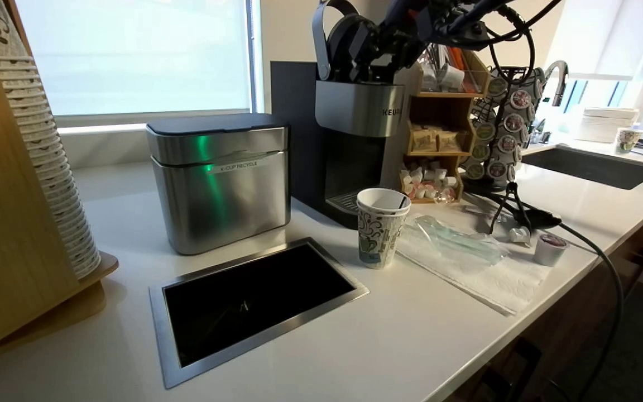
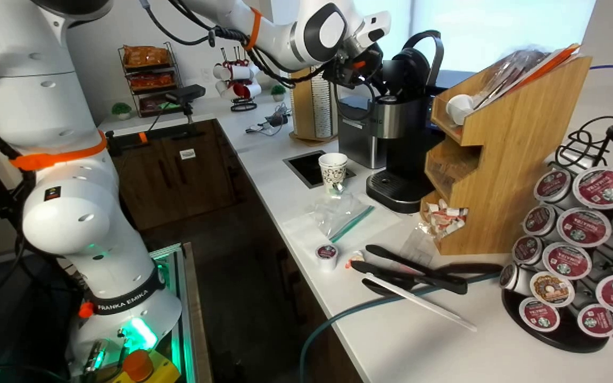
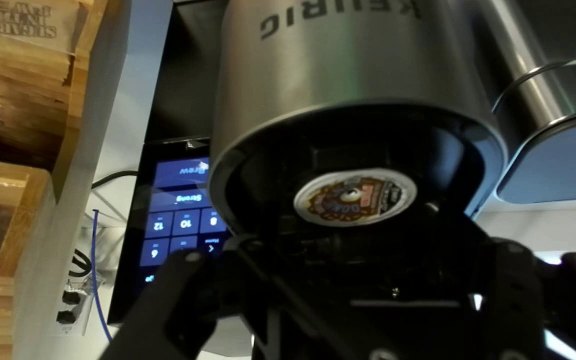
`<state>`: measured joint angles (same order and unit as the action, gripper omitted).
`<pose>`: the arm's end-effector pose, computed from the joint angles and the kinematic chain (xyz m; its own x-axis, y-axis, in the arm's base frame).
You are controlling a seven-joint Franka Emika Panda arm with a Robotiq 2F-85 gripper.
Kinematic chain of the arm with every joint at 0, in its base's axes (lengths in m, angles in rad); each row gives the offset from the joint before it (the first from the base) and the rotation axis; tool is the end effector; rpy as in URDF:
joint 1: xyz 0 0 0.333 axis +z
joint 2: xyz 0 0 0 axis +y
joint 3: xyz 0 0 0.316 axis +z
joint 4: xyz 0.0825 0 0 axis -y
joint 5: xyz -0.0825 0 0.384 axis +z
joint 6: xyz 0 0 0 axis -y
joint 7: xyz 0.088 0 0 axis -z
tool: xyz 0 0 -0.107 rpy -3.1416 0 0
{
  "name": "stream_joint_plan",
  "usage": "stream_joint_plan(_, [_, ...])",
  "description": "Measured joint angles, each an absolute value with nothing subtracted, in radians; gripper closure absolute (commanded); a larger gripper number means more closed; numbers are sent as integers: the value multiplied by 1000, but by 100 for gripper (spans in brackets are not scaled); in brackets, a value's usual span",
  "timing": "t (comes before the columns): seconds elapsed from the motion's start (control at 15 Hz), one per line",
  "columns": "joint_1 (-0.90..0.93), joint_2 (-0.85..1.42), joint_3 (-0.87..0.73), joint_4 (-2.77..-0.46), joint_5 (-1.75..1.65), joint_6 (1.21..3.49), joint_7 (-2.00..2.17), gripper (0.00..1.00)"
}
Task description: Remove the coffee pod from the coffee maker and place it on the table
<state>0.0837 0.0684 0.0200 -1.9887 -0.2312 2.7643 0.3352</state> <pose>0.6135 0.0733 0.5110 0.7506 -0.0425 0.6594 -0.0420 -0.9990 -0.0166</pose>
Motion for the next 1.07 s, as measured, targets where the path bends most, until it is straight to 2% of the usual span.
stream_joint_plan(0.07, [84,68,20,-1989,-231,2764,336,47])
stream_joint_plan(0.27, [83,67,17,-1988,-234,2764,340,70])
stream_joint_plan(0.33, [83,66,15,-1986,-235,2767,342,71])
stream_joint_plan(0.4, [83,66,14,-1985,-236,2767,345,77])
stream_joint_plan(0.6, [81,66,5,-1980,-252,2767,354,100])
stream_joint_plan(1.07, [89,51,12,-1976,-251,2775,375,100])
